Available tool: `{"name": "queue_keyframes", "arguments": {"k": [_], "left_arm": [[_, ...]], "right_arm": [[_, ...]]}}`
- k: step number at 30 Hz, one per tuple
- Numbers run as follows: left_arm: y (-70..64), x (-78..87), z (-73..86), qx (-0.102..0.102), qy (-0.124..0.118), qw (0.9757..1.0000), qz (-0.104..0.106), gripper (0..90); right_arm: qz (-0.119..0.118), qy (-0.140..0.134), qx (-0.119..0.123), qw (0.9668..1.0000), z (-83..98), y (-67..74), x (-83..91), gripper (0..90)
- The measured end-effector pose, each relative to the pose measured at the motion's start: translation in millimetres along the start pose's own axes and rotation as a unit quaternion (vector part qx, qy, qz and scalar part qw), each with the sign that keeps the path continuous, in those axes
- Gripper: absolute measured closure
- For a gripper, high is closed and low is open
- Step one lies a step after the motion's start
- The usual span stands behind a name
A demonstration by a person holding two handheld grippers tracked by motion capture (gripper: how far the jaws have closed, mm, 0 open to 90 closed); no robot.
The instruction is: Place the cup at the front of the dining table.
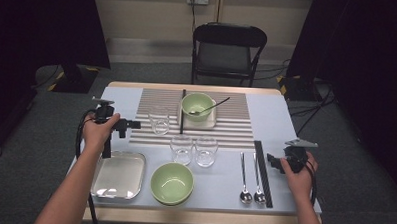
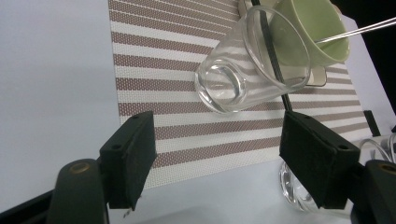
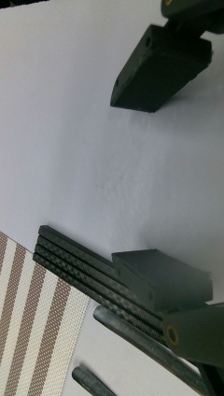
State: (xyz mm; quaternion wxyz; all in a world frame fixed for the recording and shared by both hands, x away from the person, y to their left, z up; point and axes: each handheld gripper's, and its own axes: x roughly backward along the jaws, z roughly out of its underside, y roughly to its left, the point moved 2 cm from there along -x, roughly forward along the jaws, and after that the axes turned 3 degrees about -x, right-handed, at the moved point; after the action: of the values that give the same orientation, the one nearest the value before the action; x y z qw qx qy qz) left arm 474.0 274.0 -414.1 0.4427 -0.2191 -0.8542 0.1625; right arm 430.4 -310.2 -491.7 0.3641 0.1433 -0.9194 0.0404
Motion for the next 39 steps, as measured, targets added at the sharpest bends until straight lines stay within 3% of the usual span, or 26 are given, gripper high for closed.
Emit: {"name": "queue_keyframes", "arguments": {"k": [18, 39], "left_arm": [[-4.3, 1.6, 8.2, -0.019, 0.002, 0.9997, 0.012, 26.6], [5.7, 10.7, 20.9, -0.039, 0.003, 0.9991, 0.013, 27.1]], "right_arm": [[0.0, 0.0, 0.0, 1.0, 0.0, 0.0, 0.0, 20.1], [0.0, 0.001, -0.001, 1.0, 0.0, 0.0, 0.1, 20.1]]}}
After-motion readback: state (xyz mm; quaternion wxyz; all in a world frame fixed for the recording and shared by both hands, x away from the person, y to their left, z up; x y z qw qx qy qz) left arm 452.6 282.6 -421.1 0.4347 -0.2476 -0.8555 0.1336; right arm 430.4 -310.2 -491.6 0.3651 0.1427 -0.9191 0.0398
